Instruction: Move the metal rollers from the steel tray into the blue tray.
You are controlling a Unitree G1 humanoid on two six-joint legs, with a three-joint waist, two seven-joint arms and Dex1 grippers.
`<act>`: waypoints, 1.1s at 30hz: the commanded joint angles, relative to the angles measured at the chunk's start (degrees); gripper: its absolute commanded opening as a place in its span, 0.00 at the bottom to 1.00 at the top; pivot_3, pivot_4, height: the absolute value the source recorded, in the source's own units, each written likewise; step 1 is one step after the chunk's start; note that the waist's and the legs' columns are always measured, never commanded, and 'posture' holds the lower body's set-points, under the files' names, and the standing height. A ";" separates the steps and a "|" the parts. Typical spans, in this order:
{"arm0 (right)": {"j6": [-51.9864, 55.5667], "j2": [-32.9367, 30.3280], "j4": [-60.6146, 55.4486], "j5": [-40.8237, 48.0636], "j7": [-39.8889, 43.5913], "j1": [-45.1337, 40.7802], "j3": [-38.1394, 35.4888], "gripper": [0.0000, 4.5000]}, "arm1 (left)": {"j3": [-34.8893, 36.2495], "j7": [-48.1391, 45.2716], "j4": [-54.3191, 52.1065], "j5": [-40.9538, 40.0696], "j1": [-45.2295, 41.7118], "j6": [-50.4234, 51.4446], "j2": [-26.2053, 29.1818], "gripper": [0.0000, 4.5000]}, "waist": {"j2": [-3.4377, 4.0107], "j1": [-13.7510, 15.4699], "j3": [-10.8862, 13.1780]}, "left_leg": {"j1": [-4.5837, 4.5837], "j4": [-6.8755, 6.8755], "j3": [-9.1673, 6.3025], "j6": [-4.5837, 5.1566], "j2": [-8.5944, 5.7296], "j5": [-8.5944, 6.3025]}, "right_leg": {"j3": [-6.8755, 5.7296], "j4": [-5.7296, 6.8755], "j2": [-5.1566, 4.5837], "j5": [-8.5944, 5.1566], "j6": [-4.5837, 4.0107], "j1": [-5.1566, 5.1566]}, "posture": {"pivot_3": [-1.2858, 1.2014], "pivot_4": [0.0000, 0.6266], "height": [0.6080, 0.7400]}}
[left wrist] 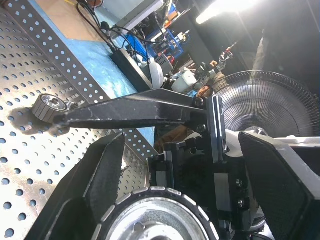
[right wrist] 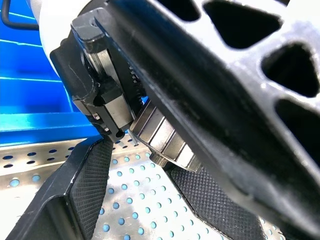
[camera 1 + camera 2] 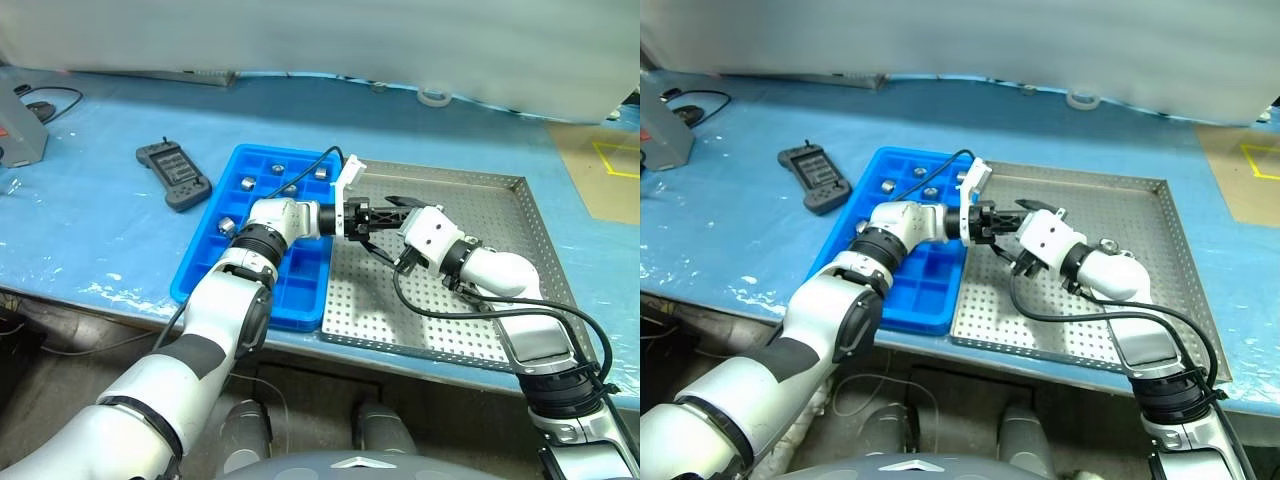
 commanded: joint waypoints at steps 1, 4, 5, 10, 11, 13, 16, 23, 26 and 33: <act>-3.52 -0.73 -1.85 0.96 -0.25 0.13 -1.44 0.99 | 0.72 1.82 2.13 1.31 -0.56 -1.30 1.00 0.84 | 0.00 -0.02 0.00 | 0.01 0.01 0.00 0.01 0.00 0.00 | 0.00 0.00 0.00 0.00 0.00 0.01 | 0.41 0.24 1.00; -3.73 -0.89 -1.17 0.50 -0.63 -0.04 -1.26 0.99 | 0.62 1.44 2.71 2.08 -0.77 -1.86 1.38 0.84 | 0.02 -0.09 0.01 | 0.01 0.00 -0.01 0.02 0.04 -0.01 | 0.00 -0.02 0.00 0.00 0.00 -0.01 | 0.41 0.24 1.00; -3.84 -0.81 -0.94 0.35 -0.84 -0.29 -1.15 0.99 | 0.67 1.44 2.96 2.39 -0.81 -2.15 1.31 0.84 | 0.02 -0.07 0.01 | 0.02 0.00 -0.01 0.01 0.05 -0.01 | 0.00 -0.02 0.00 0.00 0.00 -0.02 | 0.41 0.24 1.00; -4.09 -0.35 -0.44 -0.02 -1.85 -1.21 -1.11 0.99 | 2.01 2.24 4.03 2.63 -1.11 -3.07 0.73 0.84 | 0.02 0.02 0.02 | 0.00 0.00 -0.01 0.01 -0.02 0.00 | 0.00 -0.01 0.00 0.00 0.00 0.01 | 0.41 0.24 1.00; -4.01 -0.27 -0.43 0.01 -2.01 -1.33 -1.16 0.99 | 2.34 2.29 4.01 2.47 -1.20 -3.00 0.60 0.84 | 0.02 0.00 0.02 | 0.00 0.00 -0.01 0.01 -0.03 0.00 | 0.00 -0.01 -0.01 0.00 0.00 0.01 | 0.41 0.24 1.00; -3.91 -0.22 -0.45 0.01 -2.19 -1.38 -1.17 0.99 | 2.91 2.38 3.97 2.28 -1.35 -2.88 0.40 0.84 | 0.02 0.00 0.02 | -0.02 0.00 -0.01 0.00 -0.03 0.00 | 0.00 -0.01 -0.01 0.00 0.00 -0.01 | 0.41 0.24 1.00; -3.69 0.07 -0.60 -0.34 -2.68 -1.35 -0.72 0.99 | 4.61 3.04 3.85 1.39 -2.10 -2.34 0.29 0.84 | 0.02 -0.01 0.02 | -0.02 -0.02 -0.01 0.01 -0.01 -0.01 | -0.01 -0.01 0.00 0.00 0.00 -0.01 | 0.41 0.24 1.00; -3.72 0.62 0.82 -0.59 -3.19 -3.15 0.12 0.99 | 5.20 -2.38 -0.79 -1.61 -3.92 4.82 0.49 0.84 | 0.03 -0.05 0.04 | -0.02 -0.01 0.00 0.00 0.01 0.00 | -0.01 -0.02 0.00 0.00 0.00 -0.08 | 0.41 0.24 1.00; -4.23 0.40 1.18 -0.91 -3.03 -3.99 0.63 0.99 | 5.48 -1.43 0.74 -1.14 -3.80 4.93 0.75 0.84 | 0.03 -0.06 0.04 | 0.02 -0.02 0.02 0.01 0.01 -0.01 | 0.01 -0.01 0.00 -0.01 -0.01 -0.04 | 0.41 0.24 1.00; -4.31 0.49 0.81 -0.91 -3.17 -4.20 1.13 0.91 | 5.73 0.48 4.05 0.19 -3.79 2.45 0.88 0.84 | 0.05 -0.13 0.05 | -0.02 -0.05 0.02 0.01 0.00 0.00 | 0.00 -0.01 0.00 -0.01 -0.01 -0.07 | 0.40 0.24 1.00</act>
